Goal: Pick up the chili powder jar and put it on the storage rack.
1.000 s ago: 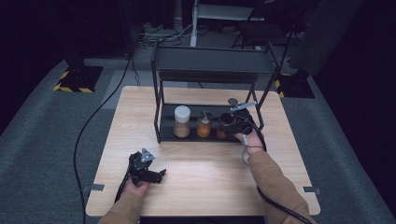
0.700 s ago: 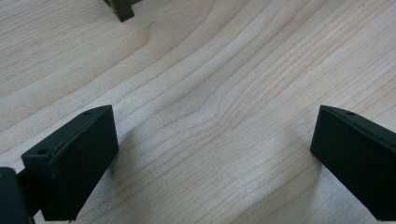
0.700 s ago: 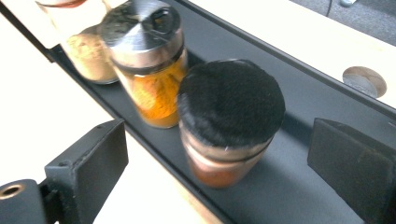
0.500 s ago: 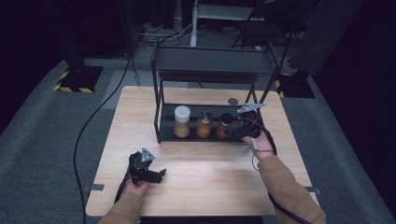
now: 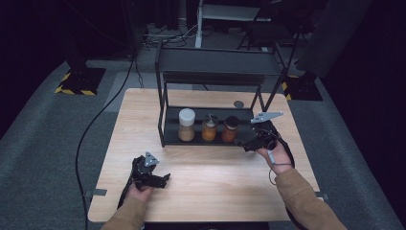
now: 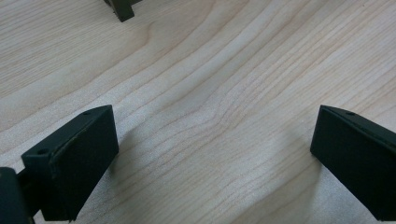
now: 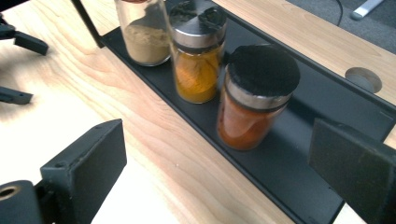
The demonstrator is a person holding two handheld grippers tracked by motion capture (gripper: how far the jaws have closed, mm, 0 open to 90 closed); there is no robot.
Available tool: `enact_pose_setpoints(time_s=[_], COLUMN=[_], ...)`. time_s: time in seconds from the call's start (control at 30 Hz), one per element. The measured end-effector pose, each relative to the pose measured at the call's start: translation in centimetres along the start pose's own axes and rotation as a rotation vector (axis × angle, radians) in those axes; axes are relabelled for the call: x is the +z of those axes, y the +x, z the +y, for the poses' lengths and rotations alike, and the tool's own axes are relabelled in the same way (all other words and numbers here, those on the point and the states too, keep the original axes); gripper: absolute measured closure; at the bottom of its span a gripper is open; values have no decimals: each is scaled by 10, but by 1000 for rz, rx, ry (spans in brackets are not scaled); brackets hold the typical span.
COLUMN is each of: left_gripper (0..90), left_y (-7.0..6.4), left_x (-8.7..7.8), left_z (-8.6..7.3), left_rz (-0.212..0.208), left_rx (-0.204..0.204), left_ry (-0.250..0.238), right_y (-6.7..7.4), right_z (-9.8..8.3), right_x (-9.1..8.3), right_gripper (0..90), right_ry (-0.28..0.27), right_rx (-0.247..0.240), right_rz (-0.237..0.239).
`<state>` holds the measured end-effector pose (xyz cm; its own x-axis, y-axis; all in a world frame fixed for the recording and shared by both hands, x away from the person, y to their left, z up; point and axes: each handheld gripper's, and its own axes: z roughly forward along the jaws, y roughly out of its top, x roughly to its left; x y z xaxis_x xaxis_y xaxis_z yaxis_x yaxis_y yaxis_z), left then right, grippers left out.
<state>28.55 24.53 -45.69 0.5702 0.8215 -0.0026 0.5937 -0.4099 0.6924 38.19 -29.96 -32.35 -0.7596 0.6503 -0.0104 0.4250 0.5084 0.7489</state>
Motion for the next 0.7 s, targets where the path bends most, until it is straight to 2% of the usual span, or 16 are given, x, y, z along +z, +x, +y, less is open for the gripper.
enact_pose_setpoints(time_s=[0.37, 0.7], left_gripper=[4, 4], left_y=[0, 0], left_x=[0, 0], left_z=[0, 0], left_rz=[1, 1], left_rx=[0, 0], left_ry=[-1, -1], right_y=[6, 7], right_z=[-18, -45], right_x=[-5, 7], right_gripper=[40, 40], right_ry=[-4, 7], right_rx=[-2, -19], right_rz=[22, 23])
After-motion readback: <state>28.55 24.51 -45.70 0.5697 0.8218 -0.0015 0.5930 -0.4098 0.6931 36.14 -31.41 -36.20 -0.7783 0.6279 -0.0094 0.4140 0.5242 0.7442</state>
